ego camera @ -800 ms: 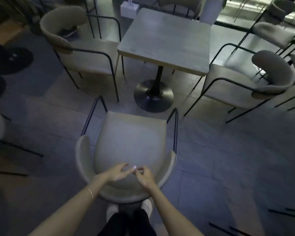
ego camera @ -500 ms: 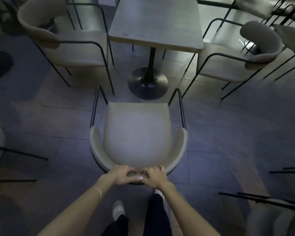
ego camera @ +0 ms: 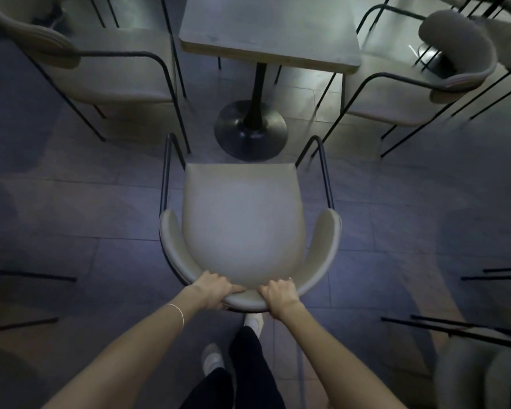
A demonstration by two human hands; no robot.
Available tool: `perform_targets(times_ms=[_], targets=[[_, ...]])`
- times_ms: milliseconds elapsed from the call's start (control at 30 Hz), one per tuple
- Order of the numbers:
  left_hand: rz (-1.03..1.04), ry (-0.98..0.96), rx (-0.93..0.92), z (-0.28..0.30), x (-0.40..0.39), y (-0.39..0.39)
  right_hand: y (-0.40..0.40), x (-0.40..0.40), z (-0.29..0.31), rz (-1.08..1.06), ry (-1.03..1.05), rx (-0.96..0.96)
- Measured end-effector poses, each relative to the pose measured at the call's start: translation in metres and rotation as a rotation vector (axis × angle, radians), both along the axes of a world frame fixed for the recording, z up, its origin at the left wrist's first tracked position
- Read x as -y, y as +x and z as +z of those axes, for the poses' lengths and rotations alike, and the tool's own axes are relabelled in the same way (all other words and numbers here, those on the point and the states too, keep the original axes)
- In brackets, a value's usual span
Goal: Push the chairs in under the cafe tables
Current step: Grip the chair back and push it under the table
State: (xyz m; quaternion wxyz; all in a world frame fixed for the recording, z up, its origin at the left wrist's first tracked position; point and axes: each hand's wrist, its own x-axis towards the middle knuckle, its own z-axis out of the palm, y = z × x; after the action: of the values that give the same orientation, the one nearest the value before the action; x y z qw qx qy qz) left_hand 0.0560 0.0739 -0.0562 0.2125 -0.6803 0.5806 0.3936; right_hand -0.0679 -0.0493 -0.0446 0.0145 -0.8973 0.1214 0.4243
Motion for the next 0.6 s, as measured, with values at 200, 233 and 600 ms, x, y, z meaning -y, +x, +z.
perform_targets(times_ms=[200,233,600], targets=[[-0.039,-0.006,-0.02,0.017,0.007,0.079,0.065,0.003,0.005,0.067,0.079,0.054],[-0.047,-0.011,-0.003,0.017,0.004,0.084,0.072,-0.001,0.006,0.067,0.093,0.055],[0.008,-0.076,0.031,0.002,0.076,0.136,0.134,0.071,-0.006,0.038,0.005,0.023]])
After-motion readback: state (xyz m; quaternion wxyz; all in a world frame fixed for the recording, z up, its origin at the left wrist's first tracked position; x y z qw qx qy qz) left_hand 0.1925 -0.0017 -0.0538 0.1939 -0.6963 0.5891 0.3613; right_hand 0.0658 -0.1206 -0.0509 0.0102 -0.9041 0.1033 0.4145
